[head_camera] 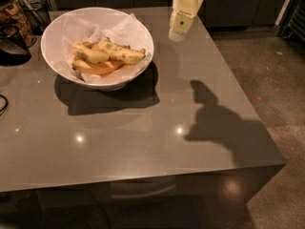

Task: Pick banana from white bowl

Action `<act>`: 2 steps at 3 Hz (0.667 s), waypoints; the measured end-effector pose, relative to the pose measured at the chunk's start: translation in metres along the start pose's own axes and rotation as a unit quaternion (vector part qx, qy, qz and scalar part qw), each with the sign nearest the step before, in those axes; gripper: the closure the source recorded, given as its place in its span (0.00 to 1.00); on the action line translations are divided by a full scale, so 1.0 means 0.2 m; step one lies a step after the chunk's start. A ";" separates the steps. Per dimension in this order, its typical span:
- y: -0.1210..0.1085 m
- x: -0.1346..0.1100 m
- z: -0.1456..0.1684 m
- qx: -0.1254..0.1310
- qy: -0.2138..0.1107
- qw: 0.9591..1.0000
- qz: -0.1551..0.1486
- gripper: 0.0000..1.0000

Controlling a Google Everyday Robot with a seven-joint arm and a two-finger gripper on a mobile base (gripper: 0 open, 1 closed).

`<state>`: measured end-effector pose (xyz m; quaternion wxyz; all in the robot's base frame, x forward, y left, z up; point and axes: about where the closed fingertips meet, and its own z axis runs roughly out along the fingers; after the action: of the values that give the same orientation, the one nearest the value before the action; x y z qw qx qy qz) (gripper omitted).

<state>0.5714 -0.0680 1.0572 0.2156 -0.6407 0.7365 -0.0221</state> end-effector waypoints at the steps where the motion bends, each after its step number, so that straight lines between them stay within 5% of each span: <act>1: -0.01 -0.04 0.14 -0.033 0.000 0.999 0.002 0.00; 2: -0.01 -0.09 0.24 -0.051 0.001 0.999 0.004 0.02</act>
Offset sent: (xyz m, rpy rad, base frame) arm -0.0031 0.0215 -0.0614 -0.0663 0.2708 0.0322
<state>0.5905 -0.0400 1.0200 0.1815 -0.6477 0.7398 0.0159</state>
